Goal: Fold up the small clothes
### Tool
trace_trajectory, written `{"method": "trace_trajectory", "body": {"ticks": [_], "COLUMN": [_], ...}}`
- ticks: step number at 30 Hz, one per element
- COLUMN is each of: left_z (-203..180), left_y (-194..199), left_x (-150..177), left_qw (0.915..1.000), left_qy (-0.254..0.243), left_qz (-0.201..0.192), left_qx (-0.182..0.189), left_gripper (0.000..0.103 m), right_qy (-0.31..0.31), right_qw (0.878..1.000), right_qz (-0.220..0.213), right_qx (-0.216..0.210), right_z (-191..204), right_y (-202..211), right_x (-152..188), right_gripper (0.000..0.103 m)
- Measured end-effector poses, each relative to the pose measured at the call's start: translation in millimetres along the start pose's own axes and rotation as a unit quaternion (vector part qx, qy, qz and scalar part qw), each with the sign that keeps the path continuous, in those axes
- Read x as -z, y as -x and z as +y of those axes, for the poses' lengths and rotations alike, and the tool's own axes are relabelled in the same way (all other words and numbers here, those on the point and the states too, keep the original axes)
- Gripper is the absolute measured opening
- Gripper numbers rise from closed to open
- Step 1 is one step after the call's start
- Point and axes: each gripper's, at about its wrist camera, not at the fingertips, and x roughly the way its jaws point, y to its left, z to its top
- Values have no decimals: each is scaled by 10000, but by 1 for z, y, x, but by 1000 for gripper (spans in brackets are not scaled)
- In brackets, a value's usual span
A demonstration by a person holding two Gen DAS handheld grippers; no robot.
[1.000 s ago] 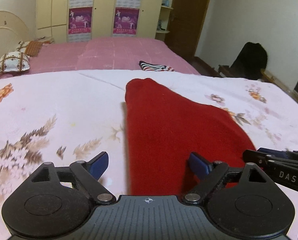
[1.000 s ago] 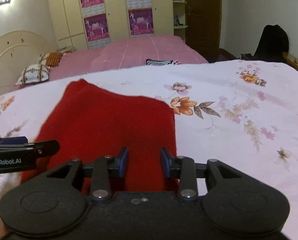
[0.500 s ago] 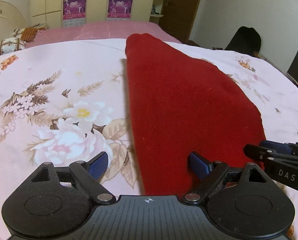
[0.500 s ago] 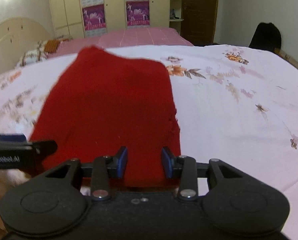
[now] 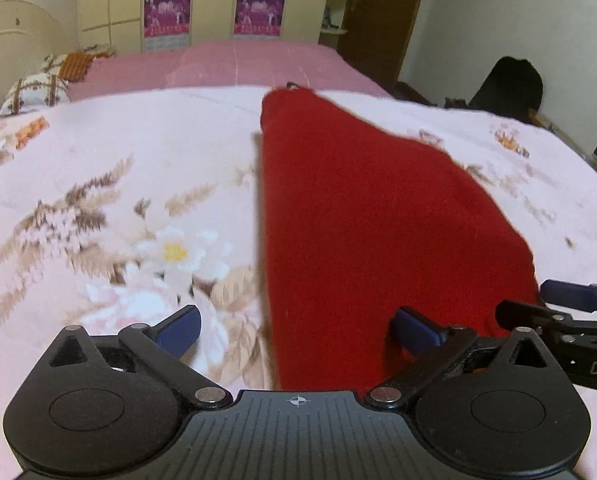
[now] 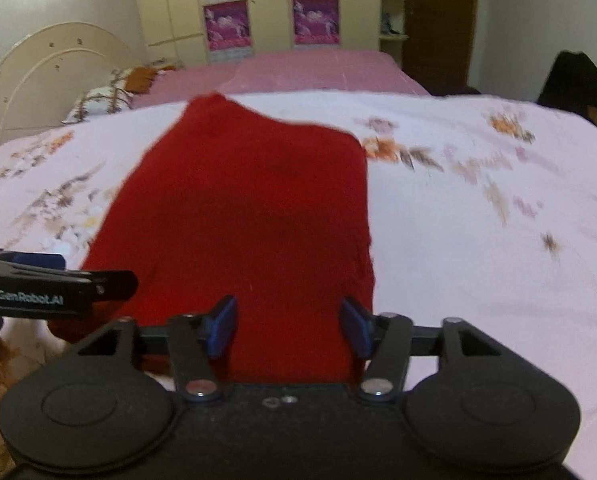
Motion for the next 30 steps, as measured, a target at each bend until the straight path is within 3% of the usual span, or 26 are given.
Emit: {"method": "trace_trajectory", "body": {"ticks": [3, 6, 10, 12, 17, 20, 23, 26, 30], "left_z": [2, 11, 19, 19, 19, 17, 15, 18, 18], "left_y": [-4, -20, -39, -47, -61, -64, -65, -65, -66], "left_x": [-13, -23, -29, -30, -31, -30, -32, -32, -33], "left_qw": [10000, 9991, 9963, 9959, 9927, 9905, 9872, 9858, 9855], "left_qy": [42, 375, 686, 672, 713, 667, 637, 661, 664], "left_qz": [-77, 158, 332, 330, 302, 290, 312, 345, 358], "left_qx": [-30, 87, 394, 504, 928, 1163, 1427, 1502, 1517], "left_gripper": [102, 102, 102, 102, 101, 100, 86, 85, 85], "right_qy": [-121, -393, -694, -853, -1134, -1542, -1989, -2309, -2385], "right_qw": [9999, 9989, 9968, 9948, 9884, 9777, 9633, 9483, 9467], "right_qz": [11, 177, 193, 246, 415, 444, 422, 413, 343], "right_qx": [-93, -177, -356, -498, -923, -1356, -1750, -2136, -2136], "right_z": [-13, -28, -47, -55, -70, -81, -94, -104, -111], "right_y": [-7, -22, -35, -42, -63, -73, -80, -77, -78], "right_x": [-10, -14, -22, -27, -31, -32, -30, -30, -32], "right_gripper": [70, 70, 72, 80, 80, 79, 82, 83, 86]}}
